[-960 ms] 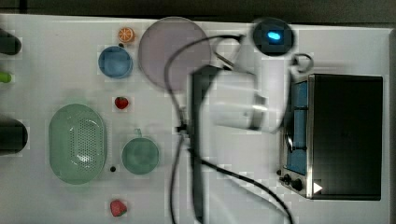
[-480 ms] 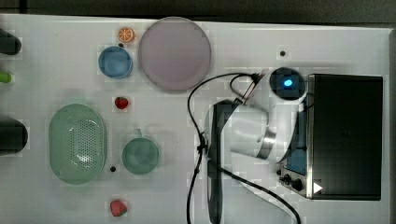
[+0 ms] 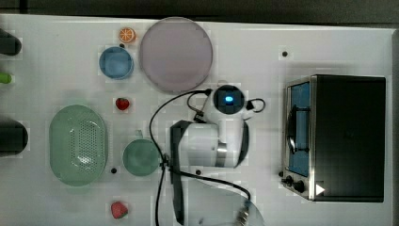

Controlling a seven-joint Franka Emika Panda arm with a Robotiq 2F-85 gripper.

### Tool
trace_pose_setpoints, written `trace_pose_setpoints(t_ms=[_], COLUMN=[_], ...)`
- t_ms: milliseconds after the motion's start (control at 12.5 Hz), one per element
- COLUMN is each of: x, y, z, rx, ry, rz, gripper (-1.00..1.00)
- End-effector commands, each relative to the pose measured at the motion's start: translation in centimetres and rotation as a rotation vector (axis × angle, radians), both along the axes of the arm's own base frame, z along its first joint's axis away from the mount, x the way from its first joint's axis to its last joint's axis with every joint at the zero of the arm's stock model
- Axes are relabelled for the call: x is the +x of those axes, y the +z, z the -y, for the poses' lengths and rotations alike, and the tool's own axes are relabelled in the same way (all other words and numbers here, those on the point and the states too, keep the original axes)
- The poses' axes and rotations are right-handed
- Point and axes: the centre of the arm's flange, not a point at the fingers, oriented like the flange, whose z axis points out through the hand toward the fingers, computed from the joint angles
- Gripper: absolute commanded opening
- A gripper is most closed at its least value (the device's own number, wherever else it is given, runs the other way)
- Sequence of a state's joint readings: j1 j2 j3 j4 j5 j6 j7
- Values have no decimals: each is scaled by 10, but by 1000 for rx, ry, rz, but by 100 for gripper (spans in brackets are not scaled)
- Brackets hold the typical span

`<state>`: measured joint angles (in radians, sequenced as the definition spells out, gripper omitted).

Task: Pick ketchup from strainer and place it on the table

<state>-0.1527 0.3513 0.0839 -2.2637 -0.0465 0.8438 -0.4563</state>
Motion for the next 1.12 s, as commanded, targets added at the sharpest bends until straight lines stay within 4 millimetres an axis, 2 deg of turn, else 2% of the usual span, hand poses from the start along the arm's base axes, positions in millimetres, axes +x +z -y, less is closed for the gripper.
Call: trace_pose_setpoints(t_ms=[80,240,480,720,880,1120], x=[18,34,67,88,96,91], y=[36,77,165,241,285,336], z=[1,6,12,18,18,15], rx=[-9,-22,-42,-59,-70,-83], ry=[20,14,-12,-200,-324,-351], rz=[91,175,303,292,271,187], gripper=[100,100,100,100,100,100])
